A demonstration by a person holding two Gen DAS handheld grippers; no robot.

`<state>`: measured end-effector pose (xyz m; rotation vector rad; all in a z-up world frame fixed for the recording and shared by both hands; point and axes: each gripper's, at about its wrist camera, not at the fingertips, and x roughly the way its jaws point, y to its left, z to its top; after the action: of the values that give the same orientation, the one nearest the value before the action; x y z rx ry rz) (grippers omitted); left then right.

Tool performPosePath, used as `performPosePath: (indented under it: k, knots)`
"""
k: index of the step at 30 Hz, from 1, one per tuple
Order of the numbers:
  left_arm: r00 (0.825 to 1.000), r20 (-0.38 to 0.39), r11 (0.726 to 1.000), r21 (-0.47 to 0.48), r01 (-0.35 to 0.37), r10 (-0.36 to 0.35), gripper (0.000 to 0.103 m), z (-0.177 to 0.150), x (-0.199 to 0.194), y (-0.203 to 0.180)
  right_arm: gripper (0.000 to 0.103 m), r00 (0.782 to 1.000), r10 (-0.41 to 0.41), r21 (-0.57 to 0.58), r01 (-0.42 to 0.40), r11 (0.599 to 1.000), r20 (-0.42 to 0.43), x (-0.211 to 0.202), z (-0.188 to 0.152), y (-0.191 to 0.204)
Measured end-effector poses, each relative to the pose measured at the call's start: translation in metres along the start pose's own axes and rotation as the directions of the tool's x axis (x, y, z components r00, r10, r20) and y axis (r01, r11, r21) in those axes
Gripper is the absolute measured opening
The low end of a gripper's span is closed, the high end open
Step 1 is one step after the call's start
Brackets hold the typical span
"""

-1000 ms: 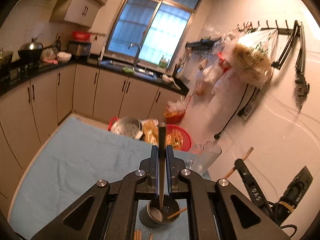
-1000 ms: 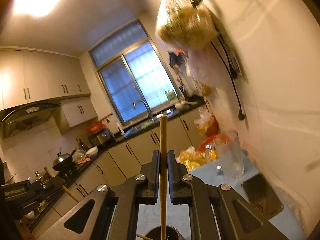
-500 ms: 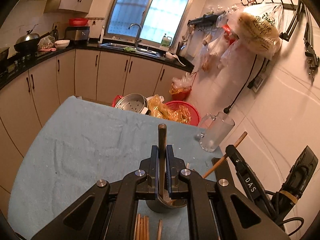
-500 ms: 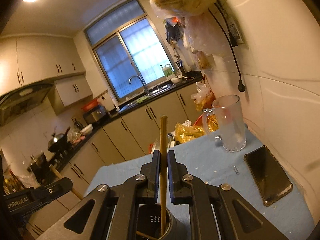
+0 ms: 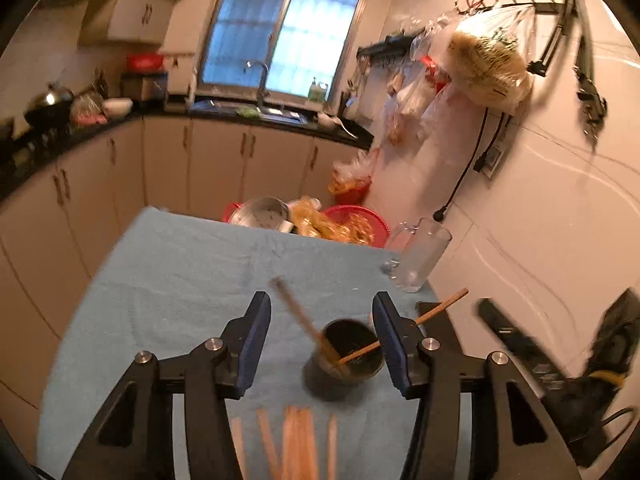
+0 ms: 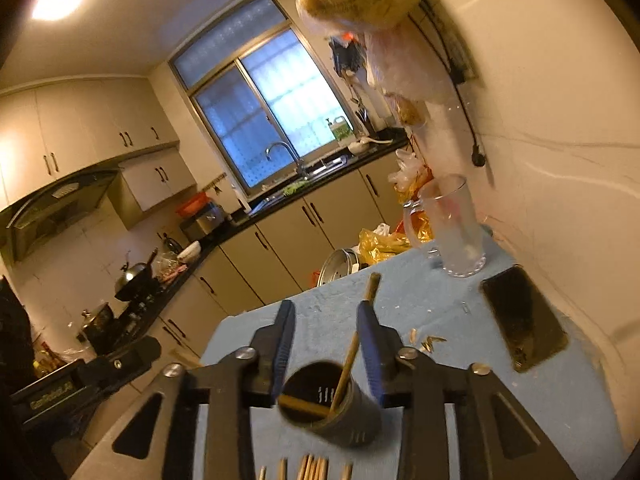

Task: Organize utensils
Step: 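Lift the chopstick with the right tool and drop it into the grey cup, then reach the left tool to a loose chopstick and close on it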

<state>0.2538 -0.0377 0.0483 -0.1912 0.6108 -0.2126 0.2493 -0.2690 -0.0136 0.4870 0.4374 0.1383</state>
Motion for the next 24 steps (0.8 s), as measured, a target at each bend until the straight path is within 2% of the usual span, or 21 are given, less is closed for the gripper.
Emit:
performPosePath:
  k: [1,2,6,9,12,17,24]
  knots:
    - [1.0,-0.004,1.0,0.009,-0.012,0.012,0.054,-0.006,-0.009,0.003,0.056,1.0,-0.003,-0.015,0.003,1.0,0.005,-0.02,-0.004,0.002]
    - [1.0,-0.015,1.0,0.016,-0.024,0.025,0.055,-0.014,-0.017,0.007,0.061,1.0,-0.002,-0.026,0.002,1.0,0.012,-0.032,-0.007,0.004]
    - [0.995,-0.061,0.997,0.013,-0.076,0.077,0.058,-0.063,-0.059,0.03,0.066,1.0,-0.006,-0.105,0.008,0.994,0.025,-0.091,-0.034,0.014]
    - [0.988,-0.084,0.992,0.019,-0.127,0.129,0.06,-0.094,-0.078,0.041,0.068,0.999,-0.05,-0.168,0.05,0.984,0.005,-0.117,-0.064,0.024]
    - [0.977,-0.138,0.987,0.007,-0.162,0.161,0.061,-0.123,-0.09,0.05,0.069,0.994,-0.09,-0.214,0.076,0.974,-0.055,-0.13,-0.093,0.033]
    - [0.973,-0.165,0.986,-0.012,-0.167,0.162,0.061,-0.143,-0.102,0.054,0.069,0.984,-0.077,-0.21,0.043,0.977,-0.158,-0.138,-0.123,0.03]
    - [0.972,-0.172,0.986,-0.006,-0.167,0.163,0.061,-0.159,-0.115,0.051,0.068,0.981,-0.104,-0.227,0.065,0.972,-0.163,-0.158,-0.137,0.031]
